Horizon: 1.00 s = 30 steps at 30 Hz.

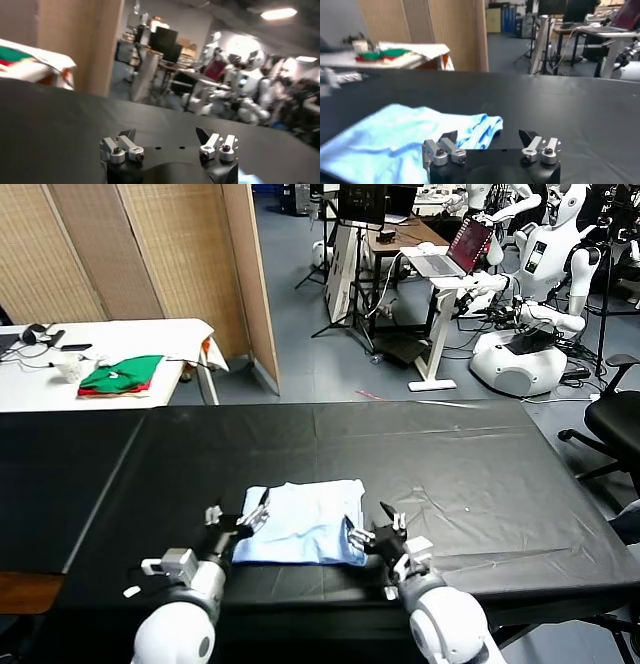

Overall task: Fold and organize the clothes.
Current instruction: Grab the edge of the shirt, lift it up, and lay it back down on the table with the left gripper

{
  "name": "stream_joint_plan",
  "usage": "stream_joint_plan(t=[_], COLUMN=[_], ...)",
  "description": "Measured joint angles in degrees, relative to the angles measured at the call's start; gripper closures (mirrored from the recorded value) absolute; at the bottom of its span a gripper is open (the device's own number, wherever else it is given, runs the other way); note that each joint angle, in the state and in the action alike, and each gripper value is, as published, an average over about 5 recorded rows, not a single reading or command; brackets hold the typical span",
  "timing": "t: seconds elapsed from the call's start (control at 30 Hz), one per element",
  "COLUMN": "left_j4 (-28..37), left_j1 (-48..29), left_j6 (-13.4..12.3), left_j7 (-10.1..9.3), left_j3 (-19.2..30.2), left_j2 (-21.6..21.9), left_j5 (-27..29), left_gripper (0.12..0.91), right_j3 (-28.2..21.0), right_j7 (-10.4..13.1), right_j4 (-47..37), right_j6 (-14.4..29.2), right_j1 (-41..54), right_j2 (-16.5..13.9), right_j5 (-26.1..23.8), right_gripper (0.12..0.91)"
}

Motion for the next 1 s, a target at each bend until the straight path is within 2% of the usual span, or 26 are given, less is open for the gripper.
stream_joint_plan(t=[0.13, 0.33, 0.57, 1.0], left_j4=[1.1, 3.1, 5.7, 10.3], left_j1=[0.4, 0.2, -0.4, -0.1], left_j6=[-0.1, -0.1, -0.9, -2.9], left_j7=[0.25, 2.19, 4.04, 5.21], left_j3=[-1.0, -1.6, -1.3, -2.2], left_j2=[-0.9, -2.1, -3.6, -3.3], left_j5=[0.3, -2.7, -6.4, -13.7], left_gripper=[0.123, 0.123, 0.123, 0.14], right_j3=[0.8, 3.9, 8.4, 10.7], right_j7=[0.7, 1.1, 0.9, 0.8], right_j4=[0.6, 4.3, 9.2, 14.1], right_j6=[-0.1, 3.7, 4.2, 4.1], right_j1=[-0.2, -0.4, -2.6, -5.3], right_j2=[0.1, 1.0, 0.4, 1.0], right_j5=[0.3, 7.0, 13.0, 13.9], right_gripper=[0.118, 0.118, 0.118, 0.118])
